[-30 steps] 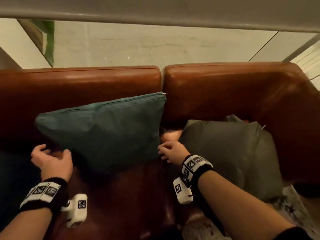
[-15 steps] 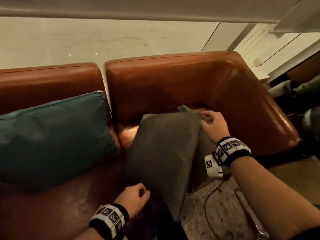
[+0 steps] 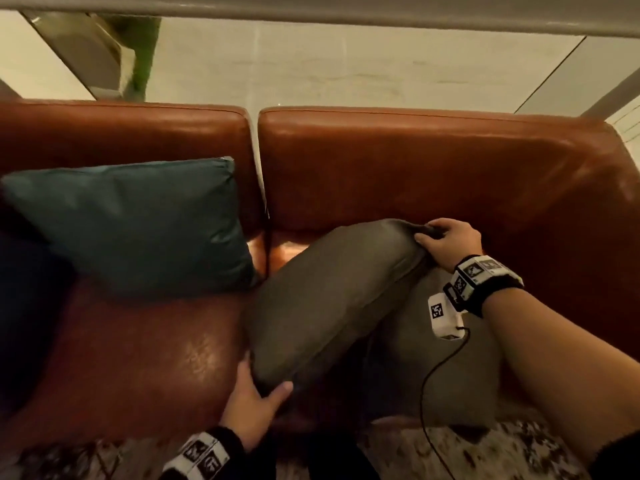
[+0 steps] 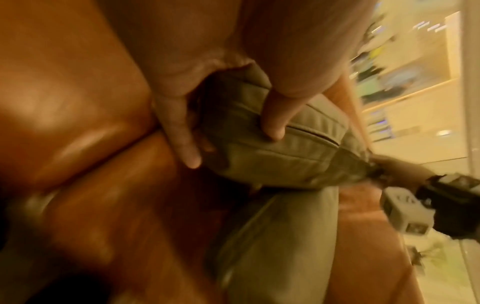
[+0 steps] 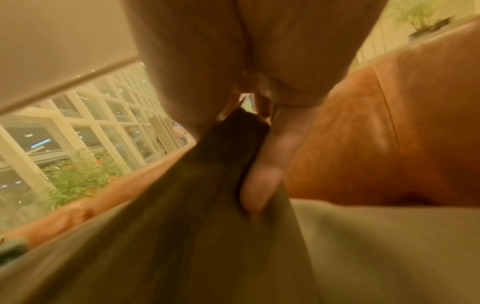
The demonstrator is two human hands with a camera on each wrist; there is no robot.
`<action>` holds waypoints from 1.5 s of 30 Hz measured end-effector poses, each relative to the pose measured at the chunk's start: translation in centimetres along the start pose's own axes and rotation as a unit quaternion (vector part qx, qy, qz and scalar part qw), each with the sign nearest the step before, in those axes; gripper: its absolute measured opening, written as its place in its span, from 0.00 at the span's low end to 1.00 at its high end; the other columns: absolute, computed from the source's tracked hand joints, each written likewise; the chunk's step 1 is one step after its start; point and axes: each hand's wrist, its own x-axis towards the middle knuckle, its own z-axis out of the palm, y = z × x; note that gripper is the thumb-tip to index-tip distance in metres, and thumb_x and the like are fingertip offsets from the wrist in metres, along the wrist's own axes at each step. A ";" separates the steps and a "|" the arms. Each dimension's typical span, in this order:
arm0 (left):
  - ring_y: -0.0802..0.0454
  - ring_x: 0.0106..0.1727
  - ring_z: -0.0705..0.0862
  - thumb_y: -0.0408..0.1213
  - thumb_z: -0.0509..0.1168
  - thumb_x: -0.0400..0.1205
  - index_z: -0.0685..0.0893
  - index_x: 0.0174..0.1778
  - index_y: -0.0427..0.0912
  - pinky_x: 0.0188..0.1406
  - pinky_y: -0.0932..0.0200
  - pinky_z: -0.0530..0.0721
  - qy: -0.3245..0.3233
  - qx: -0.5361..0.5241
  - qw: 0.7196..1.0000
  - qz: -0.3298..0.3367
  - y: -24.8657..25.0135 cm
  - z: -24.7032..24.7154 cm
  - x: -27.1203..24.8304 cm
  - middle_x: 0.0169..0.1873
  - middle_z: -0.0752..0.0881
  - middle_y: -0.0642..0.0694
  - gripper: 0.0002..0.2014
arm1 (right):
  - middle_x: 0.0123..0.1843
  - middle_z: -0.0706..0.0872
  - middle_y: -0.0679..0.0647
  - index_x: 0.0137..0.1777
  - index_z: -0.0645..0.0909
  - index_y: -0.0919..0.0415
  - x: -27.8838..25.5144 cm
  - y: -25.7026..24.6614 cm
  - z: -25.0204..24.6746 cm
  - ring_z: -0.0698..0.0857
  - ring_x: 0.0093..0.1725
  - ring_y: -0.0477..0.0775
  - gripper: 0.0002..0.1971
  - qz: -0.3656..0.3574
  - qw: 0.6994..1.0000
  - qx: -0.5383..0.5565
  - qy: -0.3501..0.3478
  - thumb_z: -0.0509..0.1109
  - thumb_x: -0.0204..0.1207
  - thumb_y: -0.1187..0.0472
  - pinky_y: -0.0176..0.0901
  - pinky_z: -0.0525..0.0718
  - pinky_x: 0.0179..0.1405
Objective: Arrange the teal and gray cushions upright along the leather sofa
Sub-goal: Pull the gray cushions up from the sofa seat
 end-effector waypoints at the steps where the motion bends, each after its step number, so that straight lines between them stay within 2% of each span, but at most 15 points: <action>1: 0.48 0.56 0.85 0.37 0.75 0.75 0.70 0.63 0.48 0.51 0.57 0.81 0.043 0.001 0.998 0.036 2.0 -1.3 0.6 0.51 0.84 0.52 0.25 | 0.55 0.90 0.56 0.58 0.89 0.57 0.4 -0.1 -0.9 0.86 0.59 0.57 0.15 -0.001 1.000 -0.002 0.012 0.77 0.75 0.51 0.48 0.83 0.63; 6: 0.43 0.52 0.85 0.40 0.69 0.80 0.75 0.64 0.43 0.43 0.46 0.88 0.128 0.002 0.983 0.133 13.3 -5.7 8.5 0.57 0.81 0.42 0.18 | 0.54 0.90 0.55 0.57 0.89 0.57 3.8 -0.4 -4.5 0.88 0.57 0.58 0.16 0.037 0.996 0.014 0.077 0.74 0.74 0.50 0.49 0.85 0.60; 10: 0.49 0.40 0.85 0.42 0.69 0.80 0.70 0.73 0.41 0.38 0.44 0.91 0.173 -0.034 0.976 0.127 21.9 -6.6 16.0 0.61 0.78 0.45 0.26 | 0.57 0.89 0.55 0.61 0.86 0.58 7.3 -0.9 -4.8 0.90 0.39 0.53 0.16 0.130 0.982 0.119 0.061 0.71 0.77 0.52 0.39 0.87 0.22; 12: 0.45 0.42 0.88 0.47 0.68 0.79 0.76 0.70 0.40 0.45 0.46 0.90 0.206 0.026 0.967 0.149 24.2 -6.8 18.3 0.60 0.84 0.45 0.25 | 0.59 0.88 0.56 0.63 0.85 0.58 8.8 -1.3 -4.4 0.90 0.38 0.53 0.16 0.149 0.970 0.184 0.063 0.70 0.78 0.53 0.35 0.84 0.17; 14: 0.44 0.44 0.90 0.49 0.67 0.79 0.83 0.60 0.40 0.51 0.49 0.88 0.228 0.080 0.956 0.165 24.9 -7.1 20.1 0.51 0.90 0.43 0.19 | 0.58 0.88 0.56 0.62 0.86 0.56 9.8 -1.5 -4.3 0.89 0.37 0.52 0.15 0.151 0.963 0.210 0.078 0.71 0.78 0.53 0.35 0.85 0.18; 18: 0.58 0.22 0.86 0.52 0.67 0.78 0.86 0.44 0.45 0.27 0.67 0.83 0.228 0.111 0.952 0.171 24.6 -7.9 21.4 0.30 0.88 0.48 0.13 | 0.51 0.90 0.57 0.52 0.89 0.55 11.1 -0.6 -4.2 0.90 0.32 0.52 0.07 0.140 0.965 0.206 0.088 0.74 0.76 0.56 0.38 0.87 0.21; 23: 0.62 0.23 0.87 0.47 0.68 0.81 0.80 0.62 0.33 0.19 0.71 0.82 0.198 0.045 0.968 0.145 25.0 -7.1 22.9 0.54 0.88 0.45 0.22 | 0.52 0.90 0.55 0.58 0.88 0.59 12.4 -1.4 -2.7 0.90 0.28 0.44 0.16 0.121 0.953 0.260 0.103 0.75 0.77 0.49 0.31 0.85 0.23; 26: 0.48 0.39 0.91 0.46 0.68 0.80 0.70 0.78 0.42 0.40 0.54 0.91 0.194 -0.071 0.966 0.155 23.9 -6.6 21.4 0.68 0.80 0.43 0.30 | 0.55 0.89 0.54 0.52 0.87 0.55 12.7 -0.8 -2.4 0.92 0.40 0.49 0.16 0.116 0.939 0.320 0.051 0.70 0.79 0.43 0.41 0.91 0.38; 31: 0.54 0.48 0.87 0.35 0.66 0.81 0.64 0.74 0.49 0.53 0.48 0.87 0.215 -0.132 0.946 0.203 17.6 -4.3 15.9 0.64 0.81 0.43 0.27 | 0.53 0.87 0.58 0.60 0.81 0.56 10.0 2.9 -2.5 0.89 0.49 0.57 0.19 0.106 0.893 0.437 -0.017 0.58 0.85 0.43 0.50 0.90 0.47; 33: 0.56 0.49 0.85 0.34 0.67 0.80 0.66 0.69 0.52 0.56 0.45 0.86 0.217 -0.126 0.946 0.204 14.0 -2.1 14.0 0.63 0.80 0.46 0.24 | 0.52 0.87 0.55 0.65 0.81 0.56 9.2 5.2 -1.9 0.87 0.53 0.58 0.18 0.111 0.921 0.373 -0.008 0.58 0.86 0.46 0.49 0.87 0.49; 36: 0.43 0.49 0.87 0.41 0.71 0.76 0.74 0.50 0.68 0.56 0.42 0.85 0.112 -0.001 0.984 0.139 7.4 3.7 12.4 0.52 0.87 0.46 0.17 | 0.72 0.82 0.55 0.77 0.74 0.53 8.2 8.5 -0.1 0.80 0.71 0.59 0.26 0.092 0.989 0.095 -0.065 0.66 0.82 0.44 0.48 0.78 0.67; 38: 0.44 0.59 0.86 0.48 0.73 0.76 0.76 0.57 0.68 0.62 0.51 0.81 -0.058 0.164 0.984 0.046 2.7 8.7 10.9 0.53 0.86 0.52 0.18 | 0.77 0.77 0.53 0.82 0.67 0.49 7.1 9.5 1.4 0.78 0.74 0.58 0.36 0.088 0.985 0.007 -0.150 0.68 0.77 0.36 0.47 0.75 0.71; 41: 0.50 0.72 0.77 0.71 0.67 0.68 0.64 0.79 0.54 0.72 0.58 0.72 -0.209 0.258 0.942 -0.046 -3.3 14.9 9.0 0.72 0.78 0.51 0.45 | 0.62 0.87 0.48 0.73 0.78 0.45 6.3 10.7 2.5 0.86 0.56 0.55 0.29 0.056 0.984 -0.078 -0.150 0.68 0.75 0.34 0.47 0.84 0.57; 43: 0.49 0.66 0.81 0.71 0.67 0.68 0.66 0.74 0.57 0.60 0.56 0.81 -0.240 0.221 0.940 -0.104 -4.3 16.9 8.5 0.68 0.80 0.54 0.41 | 0.52 0.88 0.47 0.67 0.83 0.47 5.6 11.5 1.9 0.84 0.47 0.52 0.22 0.048 0.988 -0.093 -0.114 0.66 0.78 0.38 0.45 0.84 0.49; 45: 0.49 0.54 0.85 0.57 0.72 0.74 0.72 0.64 0.54 0.47 0.47 0.88 -0.272 0.107 0.942 -0.168 -3.0 18.0 7.6 0.58 0.83 0.53 0.26 | 0.47 0.86 0.47 0.63 0.85 0.48 4.3 13.1 0.3 0.86 0.49 0.54 0.19 0.063 0.993 -0.065 -0.076 0.66 0.79 0.40 0.46 0.84 0.51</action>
